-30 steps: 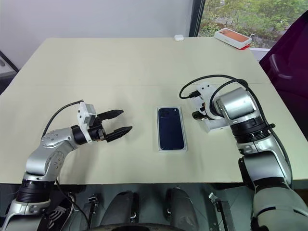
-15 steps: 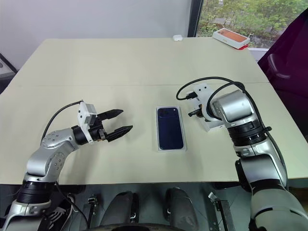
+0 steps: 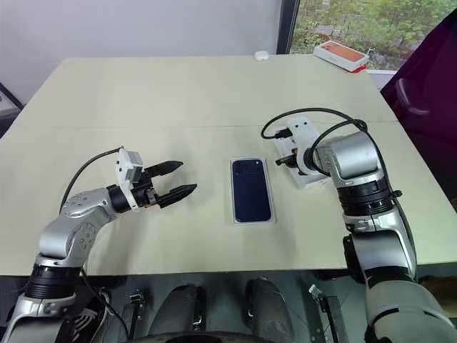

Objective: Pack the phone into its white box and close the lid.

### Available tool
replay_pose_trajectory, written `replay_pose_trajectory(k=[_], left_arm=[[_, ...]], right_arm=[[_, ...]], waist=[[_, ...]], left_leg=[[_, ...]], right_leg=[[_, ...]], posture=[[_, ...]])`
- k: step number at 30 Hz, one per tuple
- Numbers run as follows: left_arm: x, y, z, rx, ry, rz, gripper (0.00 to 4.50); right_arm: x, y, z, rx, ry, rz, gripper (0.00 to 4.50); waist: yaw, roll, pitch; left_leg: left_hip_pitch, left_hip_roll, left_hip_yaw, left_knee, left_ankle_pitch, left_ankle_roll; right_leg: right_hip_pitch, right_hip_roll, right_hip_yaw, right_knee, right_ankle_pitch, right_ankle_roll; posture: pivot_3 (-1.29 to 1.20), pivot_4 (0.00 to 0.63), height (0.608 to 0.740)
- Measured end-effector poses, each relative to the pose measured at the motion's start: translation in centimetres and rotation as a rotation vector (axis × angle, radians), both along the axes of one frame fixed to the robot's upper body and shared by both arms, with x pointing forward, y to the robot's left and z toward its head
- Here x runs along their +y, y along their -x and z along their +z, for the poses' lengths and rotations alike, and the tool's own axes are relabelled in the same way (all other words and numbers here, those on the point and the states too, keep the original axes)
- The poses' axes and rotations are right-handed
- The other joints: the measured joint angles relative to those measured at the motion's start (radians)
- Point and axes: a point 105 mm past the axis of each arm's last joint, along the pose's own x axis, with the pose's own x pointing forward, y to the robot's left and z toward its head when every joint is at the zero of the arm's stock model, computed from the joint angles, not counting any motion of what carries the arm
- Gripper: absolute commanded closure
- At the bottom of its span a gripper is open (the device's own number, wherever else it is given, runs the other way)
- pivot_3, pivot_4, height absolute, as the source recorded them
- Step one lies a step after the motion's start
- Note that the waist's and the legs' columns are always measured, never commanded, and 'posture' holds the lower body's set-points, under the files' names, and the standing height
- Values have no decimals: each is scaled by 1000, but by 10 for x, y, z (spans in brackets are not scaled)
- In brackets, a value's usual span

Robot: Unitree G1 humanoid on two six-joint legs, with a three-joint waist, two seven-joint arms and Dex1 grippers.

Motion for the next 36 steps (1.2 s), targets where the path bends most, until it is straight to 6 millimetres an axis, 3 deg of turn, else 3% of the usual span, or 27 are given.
replay_pose_trajectory(k=[5, 10, 13, 15, 18, 21, 26, 30, 36], left_arm=[[4, -3, 2, -1, -2, 10, 0], [5, -6, 4, -8, -5, 15, 0], [6, -7, 4, -5, -4, 19, 0], [6, -7, 4, -6, -3, 20, 0], [9, -8, 7, -11, 10, 29, 0], [13, -9, 13, -13, 46, 42, 0], [25, -8, 26, -23, 101, 60, 0], [26, -4, 30, -40, 89, 48, 0], [24, -2, 30, -42, 88, 46, 0]], right_arm=[[40, 2, 34, -128, -277, 163, 4460], [52, 3, 66, -236, -492, 211, 4460], [65, 13, 91, -198, -741, 272, 4460], [71, 22, 97, -121, -879, 317, 4460], [81, 36, 85, 15, -1010, 367, 4460], [89, 52, 57, 131, -1073, 394, 4460], [94, 68, 45, 224, -1160, 422, 4460], [97, 77, 18, 344, -1241, 332, 4460], [110, 85, 12, 403, -1315, 223, 4460]], waist=[[0, 0, 0], [3, 0, 0], [1, 1, 0], [2, 1, 0], [1, 1, 0], [1, 1, 1], [0, 1, 1], [0, 2, 1], [-2, 2, 1]], left_leg=[[0, 1, 0, 0, 0, 0], [0, 0, 0, 0, 0, 0], [0, 1, 0, 0, 0, 0], [0, 1, 0, -1, 0, 0], [0, 2, 0, -2, 0, 0], [0, 1, 0, -2, 0, 0], [0, 1, 0, -2, 0, 0], [0, 1, 0, -2, 0, 0], [0, 1, 0, -2, 0, 0]], right_leg=[[0, 1, 0, 0, 0, 0], [0, -1, 0, 0, 0, 0], [0, -1, 0, 0, 0, 0], [0, 0, 0, 0, 0, 0], [0, -1, 0, 0, 0, 0], [0, -1, 0, 0, 0, 0], [0, -1, 0, 0, 0, 0], [0, 0, 0, 0, 0, 0], [0, 1, 1, 0, 0, 1]], posture=[[0, 150, 740], [0, 150, 740], [0, 150, 740], [0, 150, 740], [0, 150, 740], [0, 150, 740], [0, 150, 740], [0, 150, 740], [0, 150, 740]])
